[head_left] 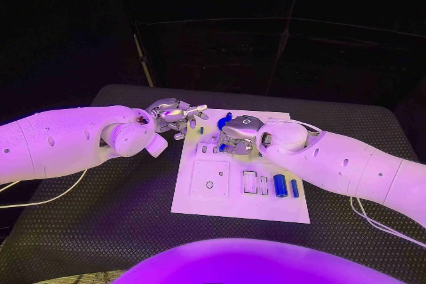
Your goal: Assemble the parts on the task board
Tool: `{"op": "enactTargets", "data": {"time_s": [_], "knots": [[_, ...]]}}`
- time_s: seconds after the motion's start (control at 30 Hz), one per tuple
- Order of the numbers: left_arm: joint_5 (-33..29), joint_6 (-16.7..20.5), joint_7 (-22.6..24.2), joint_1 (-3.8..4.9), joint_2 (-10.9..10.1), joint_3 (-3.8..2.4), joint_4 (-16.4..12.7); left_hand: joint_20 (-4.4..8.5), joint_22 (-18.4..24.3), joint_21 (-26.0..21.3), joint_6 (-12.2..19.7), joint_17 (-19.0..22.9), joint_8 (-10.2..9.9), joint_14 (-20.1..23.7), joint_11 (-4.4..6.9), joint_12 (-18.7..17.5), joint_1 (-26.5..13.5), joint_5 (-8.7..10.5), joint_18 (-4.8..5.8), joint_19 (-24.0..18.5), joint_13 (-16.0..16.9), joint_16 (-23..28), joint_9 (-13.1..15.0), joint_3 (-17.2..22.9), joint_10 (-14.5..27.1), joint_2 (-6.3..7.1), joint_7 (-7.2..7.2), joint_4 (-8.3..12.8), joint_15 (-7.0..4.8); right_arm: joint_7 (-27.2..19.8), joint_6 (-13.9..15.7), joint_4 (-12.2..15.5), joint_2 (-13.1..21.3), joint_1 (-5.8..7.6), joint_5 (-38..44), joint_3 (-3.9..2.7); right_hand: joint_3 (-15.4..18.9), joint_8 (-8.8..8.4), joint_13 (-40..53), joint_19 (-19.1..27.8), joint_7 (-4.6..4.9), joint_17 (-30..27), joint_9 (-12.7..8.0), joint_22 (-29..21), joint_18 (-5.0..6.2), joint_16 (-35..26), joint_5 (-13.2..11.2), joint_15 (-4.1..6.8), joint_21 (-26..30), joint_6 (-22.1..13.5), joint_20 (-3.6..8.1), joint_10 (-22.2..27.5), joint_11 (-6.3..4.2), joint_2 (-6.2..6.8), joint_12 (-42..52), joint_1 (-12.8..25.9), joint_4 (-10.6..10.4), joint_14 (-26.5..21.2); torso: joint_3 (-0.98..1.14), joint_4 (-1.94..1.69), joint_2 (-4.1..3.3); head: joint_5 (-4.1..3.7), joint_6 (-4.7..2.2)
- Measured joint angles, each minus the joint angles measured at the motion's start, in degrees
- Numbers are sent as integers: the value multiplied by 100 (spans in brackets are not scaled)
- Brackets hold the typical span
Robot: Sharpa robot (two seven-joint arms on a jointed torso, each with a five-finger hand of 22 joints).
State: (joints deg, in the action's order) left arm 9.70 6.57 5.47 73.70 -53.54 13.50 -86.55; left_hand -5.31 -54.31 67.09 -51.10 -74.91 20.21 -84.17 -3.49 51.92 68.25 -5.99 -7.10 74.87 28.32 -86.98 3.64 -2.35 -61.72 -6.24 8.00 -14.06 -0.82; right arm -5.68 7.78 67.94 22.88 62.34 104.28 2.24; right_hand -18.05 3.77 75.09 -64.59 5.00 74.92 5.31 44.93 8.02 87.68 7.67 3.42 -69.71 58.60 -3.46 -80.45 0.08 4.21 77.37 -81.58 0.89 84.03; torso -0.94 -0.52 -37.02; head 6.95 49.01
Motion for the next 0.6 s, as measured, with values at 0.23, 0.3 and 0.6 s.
{"op": "enactTargets", "data": {"time_s": [0.23, 0.3, 0.6], "knots": [[0, -7, -7, 0, 7, 0, 9, 0, 0, 0, 0, 0, -6, 0, 0, 0, 0, 0, 0, 0, 0, 0, 0, -2, 0, 0, 0, -2, 0, 2, 3, 8, 0, 2, 44, -1, -34, 0, -1, 33, -43, 0, -63, -16, 0, -23, 1, 29, 23, -226, 55, 32, -33, 0, -29, 0, 80, 11, 0, 0, -1, -1, 1], [-1, -9, -9, 0, 9, 0, 14, 0, 0, 0, 0, 0, -23, 0, 0, 0, 0, 0, 0, 0, 0, 0, 0, -16, 0, 0, 0, -16, 0, 2, 3, 11, 0, 2, 52, -1, -48, 0, -1, 29, -72, -1, -89, -16, 0, -23, 1, 49, 28, -323, 71, 20, -62, 0, -39, 0, 95, -10, 0, -1, -1, -1, 7], [-1, -23, -15, 0, 17, 0, 24, 0, 1, 0, 0, 0, -23, 0, 0, 0, 0, 0, 0, 0, 1, 0, 0, -16, 0, 0, 0, -16, 0, 3, 6, 25, 3, 2, 79, -1, -62, 0, -11, 29, -85, -1, -104, -16, 0, -23, 1, 49, 29, -378, 71, 20, -62, 41, -40, 10, 109, -10, 0, -1, -2, 2, 8]]}}
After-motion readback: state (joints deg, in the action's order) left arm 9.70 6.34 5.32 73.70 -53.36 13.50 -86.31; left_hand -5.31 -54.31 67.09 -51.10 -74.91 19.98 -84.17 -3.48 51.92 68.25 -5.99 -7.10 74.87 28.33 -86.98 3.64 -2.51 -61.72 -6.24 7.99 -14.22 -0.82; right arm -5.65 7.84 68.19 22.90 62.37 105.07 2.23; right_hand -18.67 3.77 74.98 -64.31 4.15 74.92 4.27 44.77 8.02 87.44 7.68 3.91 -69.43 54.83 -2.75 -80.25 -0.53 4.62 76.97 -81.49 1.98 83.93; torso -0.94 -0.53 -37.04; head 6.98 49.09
